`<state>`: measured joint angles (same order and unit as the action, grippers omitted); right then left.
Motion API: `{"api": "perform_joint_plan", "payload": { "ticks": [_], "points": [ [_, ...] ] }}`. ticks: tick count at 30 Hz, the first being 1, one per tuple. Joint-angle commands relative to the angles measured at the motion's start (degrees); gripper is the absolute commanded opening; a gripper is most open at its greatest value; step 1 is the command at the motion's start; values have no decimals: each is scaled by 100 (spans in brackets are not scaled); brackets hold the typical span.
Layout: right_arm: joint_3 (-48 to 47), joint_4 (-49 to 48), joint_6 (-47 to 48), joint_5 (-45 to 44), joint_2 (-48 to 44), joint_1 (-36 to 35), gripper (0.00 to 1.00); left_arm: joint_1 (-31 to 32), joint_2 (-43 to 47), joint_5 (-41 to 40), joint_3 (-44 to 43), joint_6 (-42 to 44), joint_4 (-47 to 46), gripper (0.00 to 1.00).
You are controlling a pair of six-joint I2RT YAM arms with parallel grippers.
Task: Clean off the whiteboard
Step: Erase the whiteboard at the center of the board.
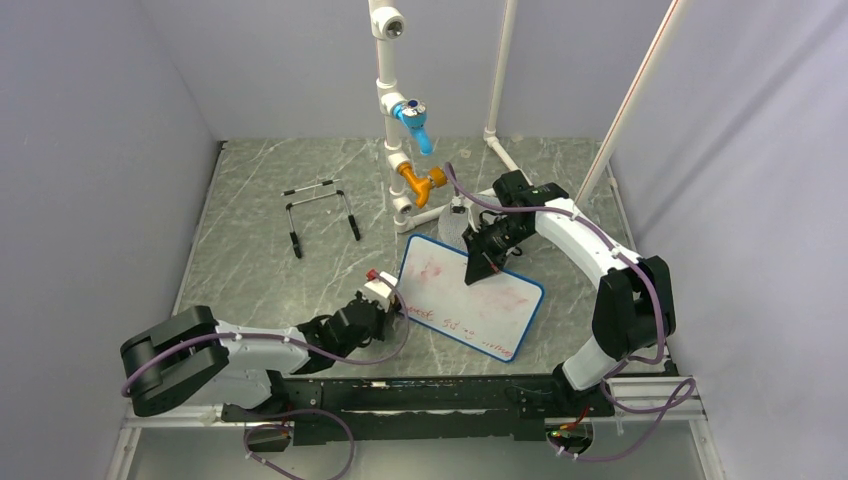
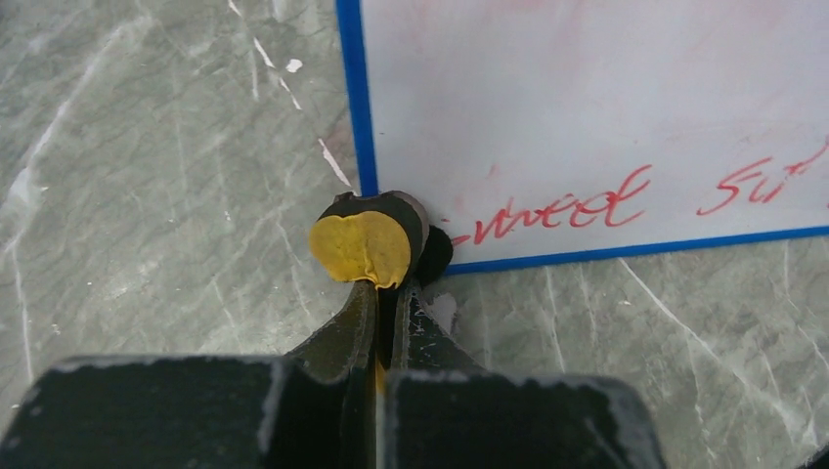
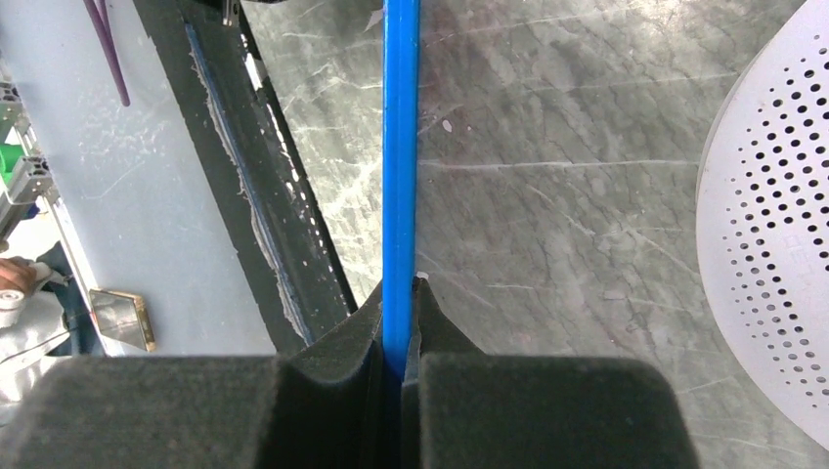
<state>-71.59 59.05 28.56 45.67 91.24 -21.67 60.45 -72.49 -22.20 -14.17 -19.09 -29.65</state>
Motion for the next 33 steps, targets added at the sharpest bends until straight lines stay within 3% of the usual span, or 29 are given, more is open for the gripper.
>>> {"api": "perform_joint_plan", "payload": {
  "ticks": [1,6,11,16,24,29,33],
  "points": [
    [-16,-331,414,361,-108,-126,0,311,-220,1381,-308,74,-160,0],
    [-19,-315,430,381,-88,-128,0,336,-733,1543,-650,38,70,0],
    [-15,-297,442,408,-88,-124,0,291,-902,947,-844,-266,446,0],
    [-16,-297,440,382,-107,-118,0,-310,-366,447,-406,-876,702,0],
    [-15,-304,432,372,-94,-109,0,-587,-95,476,-369,-847,1172,0],
    [-11,-290,453,395,-89,-107,0,-699,-95,757,-334,-790,1063,0],
    [-20,-271,475,429,-80,-107,0,-689,-384,1725,-592,-474,924,0]
  ]
}}
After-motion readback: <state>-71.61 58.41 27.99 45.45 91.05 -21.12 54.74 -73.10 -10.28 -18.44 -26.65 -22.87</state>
